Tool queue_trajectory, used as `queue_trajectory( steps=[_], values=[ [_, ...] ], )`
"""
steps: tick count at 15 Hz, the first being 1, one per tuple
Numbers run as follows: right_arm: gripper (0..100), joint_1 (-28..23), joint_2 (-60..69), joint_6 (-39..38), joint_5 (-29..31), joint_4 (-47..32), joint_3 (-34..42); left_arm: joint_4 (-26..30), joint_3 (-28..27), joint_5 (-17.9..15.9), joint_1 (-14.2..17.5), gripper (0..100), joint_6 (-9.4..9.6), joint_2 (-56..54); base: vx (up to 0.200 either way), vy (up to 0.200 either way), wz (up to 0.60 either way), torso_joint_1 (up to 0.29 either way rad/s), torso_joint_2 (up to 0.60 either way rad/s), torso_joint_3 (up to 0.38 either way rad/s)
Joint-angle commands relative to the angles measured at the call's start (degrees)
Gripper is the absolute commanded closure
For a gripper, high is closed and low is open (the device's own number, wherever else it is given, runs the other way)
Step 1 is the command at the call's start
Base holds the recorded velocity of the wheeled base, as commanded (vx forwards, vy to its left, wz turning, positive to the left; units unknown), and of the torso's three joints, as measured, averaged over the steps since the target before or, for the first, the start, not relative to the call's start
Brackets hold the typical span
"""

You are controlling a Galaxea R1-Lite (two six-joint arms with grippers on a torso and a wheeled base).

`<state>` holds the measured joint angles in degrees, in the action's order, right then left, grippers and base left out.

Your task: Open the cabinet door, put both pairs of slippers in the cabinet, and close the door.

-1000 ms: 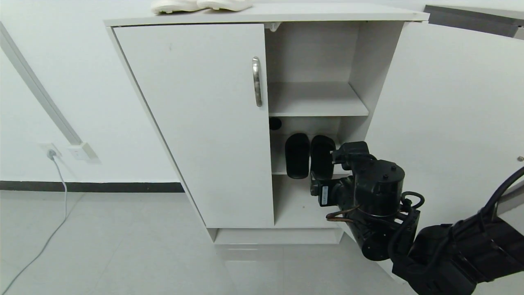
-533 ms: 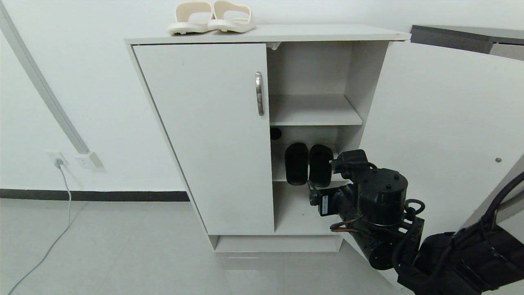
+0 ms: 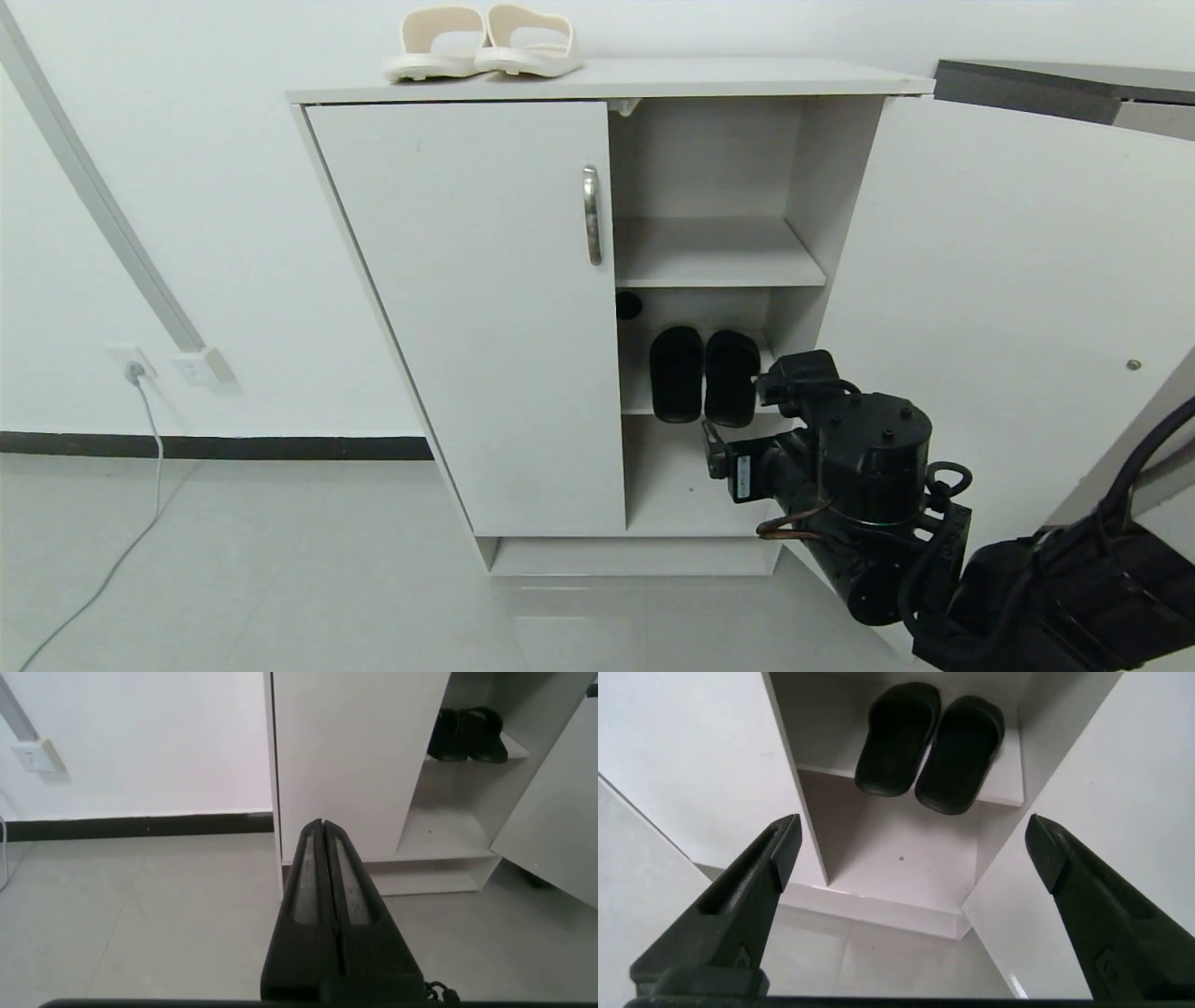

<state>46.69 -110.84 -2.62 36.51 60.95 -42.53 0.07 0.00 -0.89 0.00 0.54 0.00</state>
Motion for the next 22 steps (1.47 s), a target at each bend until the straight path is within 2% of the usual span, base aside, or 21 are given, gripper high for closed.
queue_trajectory(
  steps=[1, 17, 22],
  values=[
    [0, -0.02, -0.08, -0.02, -0.04, 0.48, 0.43, 0.01, 0.0, 0.01, 0.0, 100, -0.01, 0.09, 0.0, 0.2, 0.0, 0.007, 0.0, 0.002],
    [0, -0.28, -1.93, 2.8, -2.67, 7.43, 3.69, 0.01, 0.0, 0.01, 0.0, 100, -0.01, 0.09, 0.0, 0.2, 0.0, 0.003, 0.0, 0.002],
    [0, -0.46, -2.01, 2.88, -3.73, 8.48, 4.56, 0.01, 0.0, 0.01, 0.0, 100, -0.01, 0.09, 0.0, 0.0, 0.0, 0.0, 0.0, 0.0]
  ],
)
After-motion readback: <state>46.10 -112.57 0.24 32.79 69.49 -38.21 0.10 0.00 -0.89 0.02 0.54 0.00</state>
